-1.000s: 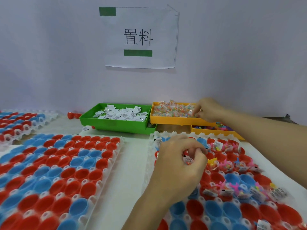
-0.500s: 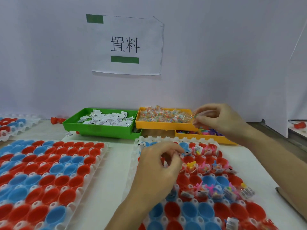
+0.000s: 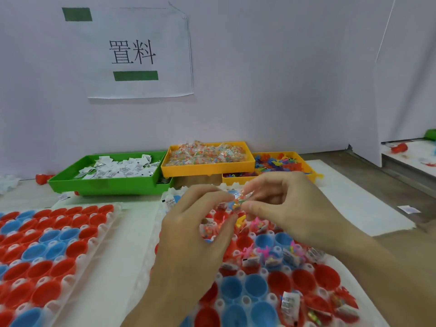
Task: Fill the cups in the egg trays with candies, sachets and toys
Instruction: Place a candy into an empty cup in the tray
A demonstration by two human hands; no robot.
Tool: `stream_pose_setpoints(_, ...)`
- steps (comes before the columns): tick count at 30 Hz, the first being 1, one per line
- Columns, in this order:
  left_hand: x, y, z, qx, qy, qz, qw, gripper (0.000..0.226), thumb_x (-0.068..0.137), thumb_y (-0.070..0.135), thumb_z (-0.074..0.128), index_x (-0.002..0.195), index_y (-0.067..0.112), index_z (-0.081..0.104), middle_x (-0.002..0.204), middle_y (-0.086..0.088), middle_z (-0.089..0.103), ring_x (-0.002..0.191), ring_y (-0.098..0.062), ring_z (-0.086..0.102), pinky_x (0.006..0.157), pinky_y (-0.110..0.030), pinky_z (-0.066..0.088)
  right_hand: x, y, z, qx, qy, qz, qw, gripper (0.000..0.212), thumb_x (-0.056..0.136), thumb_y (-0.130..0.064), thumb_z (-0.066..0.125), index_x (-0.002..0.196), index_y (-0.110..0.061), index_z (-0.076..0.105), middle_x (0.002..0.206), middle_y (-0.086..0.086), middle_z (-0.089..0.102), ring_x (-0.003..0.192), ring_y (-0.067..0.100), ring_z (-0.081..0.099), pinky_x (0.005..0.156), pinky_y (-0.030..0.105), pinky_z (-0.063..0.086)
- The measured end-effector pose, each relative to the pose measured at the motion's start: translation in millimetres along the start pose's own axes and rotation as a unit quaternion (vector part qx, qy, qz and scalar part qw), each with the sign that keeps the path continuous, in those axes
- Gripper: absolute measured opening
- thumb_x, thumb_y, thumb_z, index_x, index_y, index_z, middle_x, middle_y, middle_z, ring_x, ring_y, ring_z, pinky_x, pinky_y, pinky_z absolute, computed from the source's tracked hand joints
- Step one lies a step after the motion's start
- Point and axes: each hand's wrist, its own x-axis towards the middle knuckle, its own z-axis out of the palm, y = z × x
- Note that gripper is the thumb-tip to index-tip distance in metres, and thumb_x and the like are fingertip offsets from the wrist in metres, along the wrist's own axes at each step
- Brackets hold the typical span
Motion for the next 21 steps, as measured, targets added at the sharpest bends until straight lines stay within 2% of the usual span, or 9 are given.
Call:
stream_pose_setpoints(2,0.4,-1.3,-0.4,0.02,0.003,0.01,1.0,0.024,0.08,0.02,0.077,0.103,0.021,0.075,0.105,0.014,0.068,0.097,-0.005,0.063,0.084,-0.019,0.052,-2.1,-2.9,3.0,0.027,-0.007,-0.003,1.0,0.015,0.081,-0.017,0.081,0.092,-0.023,0.074,0.079,-0.005,0.077,0.072,0.01,0.075,0.074,0.02,0.059)
stream_pose_setpoints(4,0.6,-2.4,-1.9,0.008,-0.002,0.002,1.0,0.024,0.08,0.028,0.072,0.103,0.021,0.076,0.101,0.015,0.07,0.094,-0.001,0.063,0.082,-0.017,0.051,-4.2,-5.5,6.7,0.058,-0.016,-0.014,0.998,0.014,0.081,-0.012,0.08,0.091,-0.02,0.074,0.079,-0.003,0.078,0.074,0.011,0.075,0.072,0.019,0.058)
stream_pose_setpoints(8,0.7,-2.9,-3.1,-0.074,-0.021,-0.044,0.996,0.02,0.075,0.043,0.064,0.094,0.042,0.069,0.091,0.021,0.071,0.084,-0.003,0.067,0.075,-0.02,0.056,-5.2,-6.1,12.0,0.071,-0.008,-0.037,0.997,0.014,0.081,-0.007,0.078,0.09,-0.016,0.075,0.081,-0.003,0.078,0.076,0.011,0.075,0.071,0.018,0.058)
stream_pose_setpoints(12,-0.3,-5.3,-2.2,-0.111,-0.023,-0.062,0.992,0.017,0.077,0.029,0.074,0.087,0.04,0.067,0.083,0.018,0.07,0.079,-0.009,0.069,0.073,-0.019,0.056,-5.1,-5.7,12.8,0.066,-0.022,-0.039,0.997,0.014,0.082,-0.009,0.078,0.092,-0.018,0.075,0.085,-0.006,0.078,0.081,0.009,0.075,0.074,0.016,0.057)
stream_pose_setpoints(15,-1.8,-7.3,-0.3,-0.096,-0.041,-0.063,0.993,0.025,0.083,0.01,0.075,0.088,0.034,0.07,0.077,0.013,0.069,0.073,-0.011,0.067,0.068,-0.021,0.055,-4.8,-4.8,8.6,0.04,-0.034,-0.033,0.998,0.013,0.084,-0.018,0.077,0.096,-0.025,0.074,0.09,-0.008,0.077,0.086,0.008,0.074,0.084,0.022,0.058)
stream_pose_setpoints(17,-2.7,-5.6,0.6,-0.094,-0.058,-0.06,0.992,0.023,0.084,0.01,0.073,0.089,0.032,0.07,0.075,0.011,0.068,0.071,-0.013,0.065,0.066,-0.023,0.055,-5.1,-4.9,6.2,0.025,-0.048,-0.027,0.998,0.014,0.085,-0.021,0.076,0.097,-0.027,0.074,0.091,-0.009,0.077,0.087,0.008,0.074,0.085,0.023,0.057)
stream_pose_setpoints(21,-3.9,-3.3,2.2,-0.09,-0.069,-0.057,0.992,0.021,0.082,0.013,0.076,0.089,0.032,0.069,0.075,0.013,0.067,0.072,-0.012,0.065,0.064,-0.023,0.055,-5.1,-4.9,4.7,0.007,-0.07,-0.018,0.997,0.013,0.086,-0.014,0.075,0.097,-0.021,0.076,0.089,-0.008,0.078,0.082,0.009,0.075,0.081,0.023,0.059)
